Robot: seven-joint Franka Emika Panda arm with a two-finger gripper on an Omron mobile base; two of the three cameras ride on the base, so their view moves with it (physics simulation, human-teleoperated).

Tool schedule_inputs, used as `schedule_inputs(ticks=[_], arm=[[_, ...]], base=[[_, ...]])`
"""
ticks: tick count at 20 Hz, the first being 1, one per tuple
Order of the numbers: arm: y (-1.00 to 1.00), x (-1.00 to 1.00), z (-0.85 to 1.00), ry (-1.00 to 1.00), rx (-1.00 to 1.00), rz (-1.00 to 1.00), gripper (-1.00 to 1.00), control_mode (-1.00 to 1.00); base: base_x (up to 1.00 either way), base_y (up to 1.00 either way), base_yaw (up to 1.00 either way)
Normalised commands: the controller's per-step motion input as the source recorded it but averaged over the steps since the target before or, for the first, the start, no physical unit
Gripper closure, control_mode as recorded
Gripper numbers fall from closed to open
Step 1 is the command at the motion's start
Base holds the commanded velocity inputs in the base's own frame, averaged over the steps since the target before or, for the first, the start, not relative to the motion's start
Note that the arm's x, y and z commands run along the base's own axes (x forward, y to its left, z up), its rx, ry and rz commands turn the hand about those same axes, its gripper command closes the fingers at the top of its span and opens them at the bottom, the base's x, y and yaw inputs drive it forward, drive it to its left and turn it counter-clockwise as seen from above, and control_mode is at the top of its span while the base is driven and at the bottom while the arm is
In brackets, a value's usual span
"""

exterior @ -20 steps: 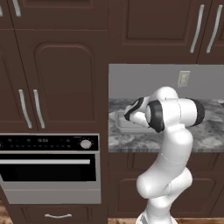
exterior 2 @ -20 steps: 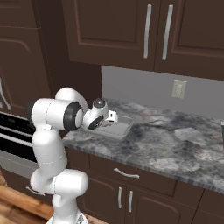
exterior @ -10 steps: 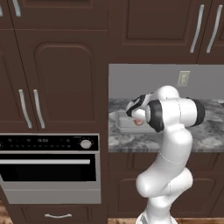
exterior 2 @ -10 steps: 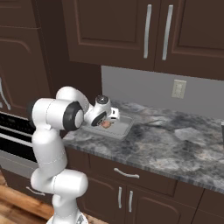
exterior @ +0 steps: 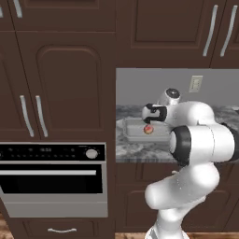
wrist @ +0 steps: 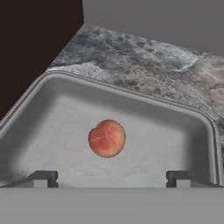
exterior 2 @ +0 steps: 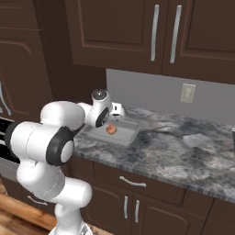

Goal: Pick the peach and pear from the fridge and place them inside the tupperware on the counter.

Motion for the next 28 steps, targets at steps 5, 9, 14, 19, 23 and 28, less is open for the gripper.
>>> schedule_inputs(ticks=[5, 9, 14, 19, 23, 28], arm=[[0.01, -1.00, 0.62, -0.26, -0.04, 0.00, -1.00, -1.00], [0.00, -1.00, 0.58, -0.34, -0.03, 0.00, -1.00, -1.00], [0.00, -0.96, 0.86, -0.19, 0.00, 0.00, -1.00, -1.00], [0.00, -0.75, 0.98, -0.02, -0.01, 0.00, -1.00, -1.00], [0.00, -0.63, 1.00, 0.07, -0.04, 0.00, -1.00, -1.00], [0.00, -0.32, 0.74, 0.20, -0.07, 0.00, -1.00, -1.00]], base=[[0.00, 0.00, 0.00], [0.00, 0.00, 0.00], [0.00, 0.00, 0.00], [0.00, 0.00, 0.00], [0.00, 0.00, 0.00], [0.00, 0.00, 0.00]])
